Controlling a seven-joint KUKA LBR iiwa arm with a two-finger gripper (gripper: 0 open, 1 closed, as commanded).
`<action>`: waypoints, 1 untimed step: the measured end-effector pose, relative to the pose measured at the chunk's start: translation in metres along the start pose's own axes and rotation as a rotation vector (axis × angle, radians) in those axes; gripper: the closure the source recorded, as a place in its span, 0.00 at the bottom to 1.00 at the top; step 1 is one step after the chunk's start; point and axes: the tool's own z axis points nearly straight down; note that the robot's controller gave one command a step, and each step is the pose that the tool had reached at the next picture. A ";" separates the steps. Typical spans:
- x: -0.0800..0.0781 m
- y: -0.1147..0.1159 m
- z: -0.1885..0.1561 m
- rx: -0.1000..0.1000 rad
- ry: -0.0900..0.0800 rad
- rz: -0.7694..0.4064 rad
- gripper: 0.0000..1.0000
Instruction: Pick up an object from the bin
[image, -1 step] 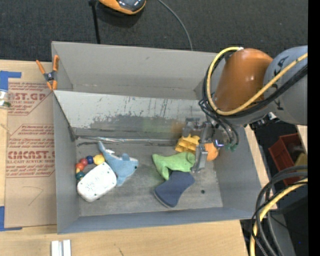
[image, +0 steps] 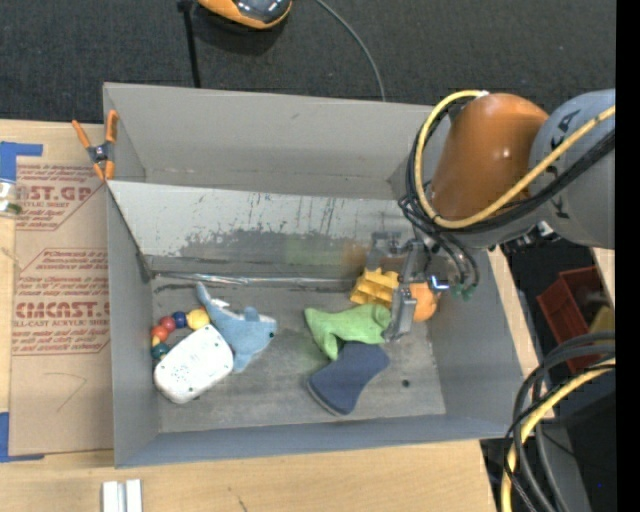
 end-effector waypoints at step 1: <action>0.011 0.006 0.061 -0.001 0.000 0.081 0.00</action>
Offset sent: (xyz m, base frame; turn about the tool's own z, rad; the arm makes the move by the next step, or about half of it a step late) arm -0.0203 0.0159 -0.0624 -0.0007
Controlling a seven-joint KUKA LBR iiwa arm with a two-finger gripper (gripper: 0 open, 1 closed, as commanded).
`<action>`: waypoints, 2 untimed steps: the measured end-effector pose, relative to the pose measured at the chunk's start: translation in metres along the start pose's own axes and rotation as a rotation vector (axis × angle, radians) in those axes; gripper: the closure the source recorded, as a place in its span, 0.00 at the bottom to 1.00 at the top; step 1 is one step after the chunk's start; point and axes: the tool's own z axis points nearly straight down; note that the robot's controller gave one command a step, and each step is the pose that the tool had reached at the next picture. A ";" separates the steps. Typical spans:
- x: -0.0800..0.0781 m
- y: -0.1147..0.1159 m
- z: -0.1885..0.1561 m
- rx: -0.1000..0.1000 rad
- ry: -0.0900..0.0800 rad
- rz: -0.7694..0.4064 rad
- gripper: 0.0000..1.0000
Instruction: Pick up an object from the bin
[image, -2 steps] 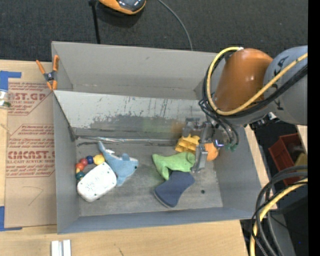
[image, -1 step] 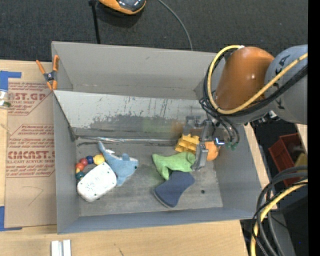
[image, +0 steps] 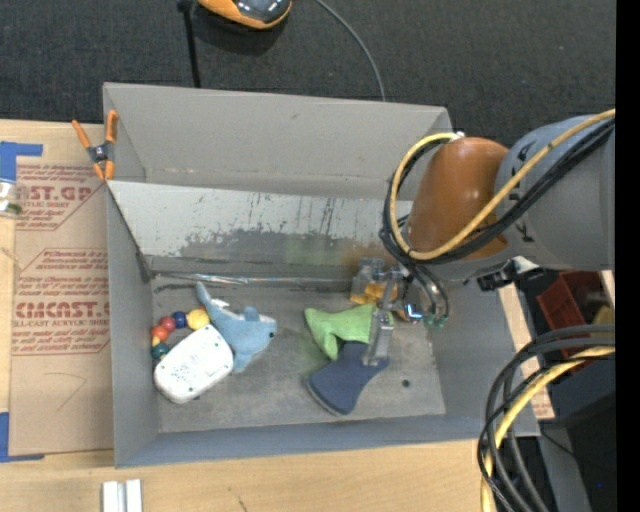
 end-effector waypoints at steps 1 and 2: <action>0.005 0.001 0.047 0.001 0.007 0.005 0.00; -0.010 0.013 0.039 0.000 0.002 0.134 0.00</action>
Offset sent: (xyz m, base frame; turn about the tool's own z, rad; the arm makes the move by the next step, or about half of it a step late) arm 0.0193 0.0177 -0.0324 0.1816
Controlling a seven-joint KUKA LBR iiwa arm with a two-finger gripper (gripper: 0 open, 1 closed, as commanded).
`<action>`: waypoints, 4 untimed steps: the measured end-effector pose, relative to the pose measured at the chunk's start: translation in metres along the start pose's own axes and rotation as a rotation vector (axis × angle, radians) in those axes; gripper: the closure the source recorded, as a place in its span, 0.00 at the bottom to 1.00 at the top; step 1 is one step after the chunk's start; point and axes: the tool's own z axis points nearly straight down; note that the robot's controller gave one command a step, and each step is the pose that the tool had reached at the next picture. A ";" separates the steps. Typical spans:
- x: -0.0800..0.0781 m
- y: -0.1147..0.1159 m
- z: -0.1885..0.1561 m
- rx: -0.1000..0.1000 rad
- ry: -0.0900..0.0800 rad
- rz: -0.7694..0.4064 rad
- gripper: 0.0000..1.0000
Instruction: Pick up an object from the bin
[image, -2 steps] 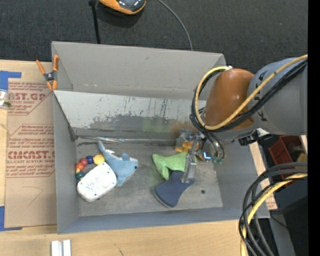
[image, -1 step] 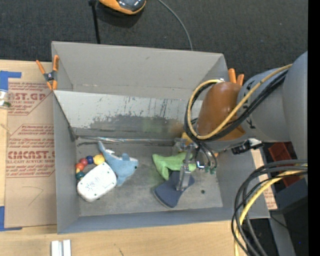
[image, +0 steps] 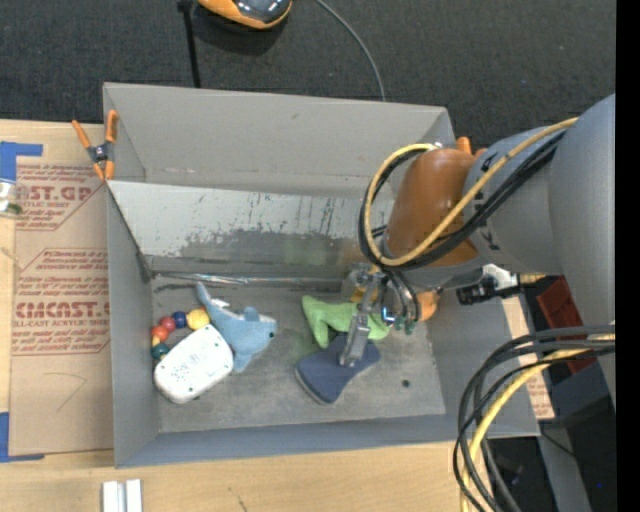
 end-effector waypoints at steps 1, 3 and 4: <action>-0.003 -0.002 0.016 0.000 0.001 0.038 0.00; -0.007 0.003 0.024 -0.001 0.008 0.130 1.00; -0.006 0.003 0.021 0.000 0.009 0.130 1.00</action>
Offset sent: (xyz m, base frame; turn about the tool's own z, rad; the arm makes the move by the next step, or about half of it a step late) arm 0.0077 -0.0003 -0.0259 0.1327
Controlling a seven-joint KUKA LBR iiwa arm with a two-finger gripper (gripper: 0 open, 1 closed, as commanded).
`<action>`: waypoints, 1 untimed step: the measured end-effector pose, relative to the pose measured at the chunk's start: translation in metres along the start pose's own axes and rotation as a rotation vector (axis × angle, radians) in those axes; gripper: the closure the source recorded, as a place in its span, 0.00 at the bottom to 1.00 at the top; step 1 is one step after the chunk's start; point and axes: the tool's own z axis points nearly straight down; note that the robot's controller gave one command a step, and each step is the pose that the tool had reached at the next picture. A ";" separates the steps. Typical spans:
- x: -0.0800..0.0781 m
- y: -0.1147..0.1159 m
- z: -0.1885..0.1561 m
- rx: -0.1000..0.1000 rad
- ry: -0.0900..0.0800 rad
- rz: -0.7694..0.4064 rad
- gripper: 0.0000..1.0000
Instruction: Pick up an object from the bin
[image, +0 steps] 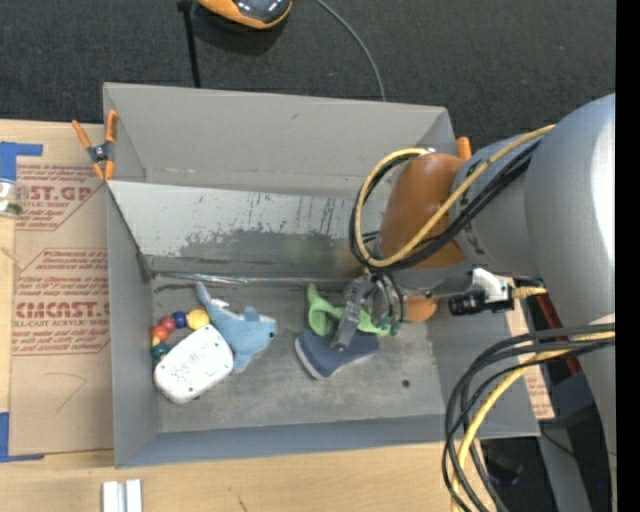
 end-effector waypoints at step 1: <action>0.000 0.000 -0.012 -0.001 -0.003 0.000 1.00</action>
Offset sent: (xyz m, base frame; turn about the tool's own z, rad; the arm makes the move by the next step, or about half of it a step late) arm 0.0002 -0.0001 0.0781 0.0000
